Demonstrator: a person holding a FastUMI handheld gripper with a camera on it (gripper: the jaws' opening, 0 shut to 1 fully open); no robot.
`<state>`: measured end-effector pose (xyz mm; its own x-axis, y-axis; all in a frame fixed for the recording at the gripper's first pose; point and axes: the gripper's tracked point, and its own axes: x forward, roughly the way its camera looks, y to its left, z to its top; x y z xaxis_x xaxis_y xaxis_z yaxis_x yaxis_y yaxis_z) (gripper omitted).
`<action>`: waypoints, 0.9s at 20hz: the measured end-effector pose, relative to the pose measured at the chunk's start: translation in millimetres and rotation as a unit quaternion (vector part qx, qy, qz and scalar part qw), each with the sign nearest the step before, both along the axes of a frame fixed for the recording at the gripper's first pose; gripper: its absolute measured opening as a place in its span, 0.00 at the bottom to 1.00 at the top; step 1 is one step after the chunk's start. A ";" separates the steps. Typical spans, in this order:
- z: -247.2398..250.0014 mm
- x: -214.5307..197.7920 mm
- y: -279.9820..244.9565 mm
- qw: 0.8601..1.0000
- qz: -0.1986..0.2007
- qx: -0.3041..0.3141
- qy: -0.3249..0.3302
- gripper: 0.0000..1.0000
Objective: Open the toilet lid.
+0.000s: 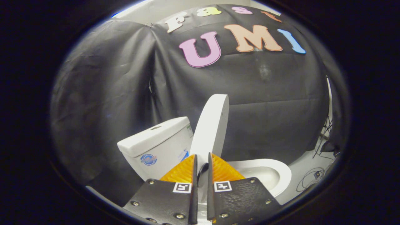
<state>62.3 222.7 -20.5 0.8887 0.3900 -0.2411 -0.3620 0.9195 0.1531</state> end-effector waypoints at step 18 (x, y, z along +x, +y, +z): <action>8.5 -5.9 55.7 0.999 0.038 0.031 -0.008 0.12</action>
<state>56.5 278.3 -11.9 0.8592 0.4704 -0.2014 -0.4335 0.8782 0.2020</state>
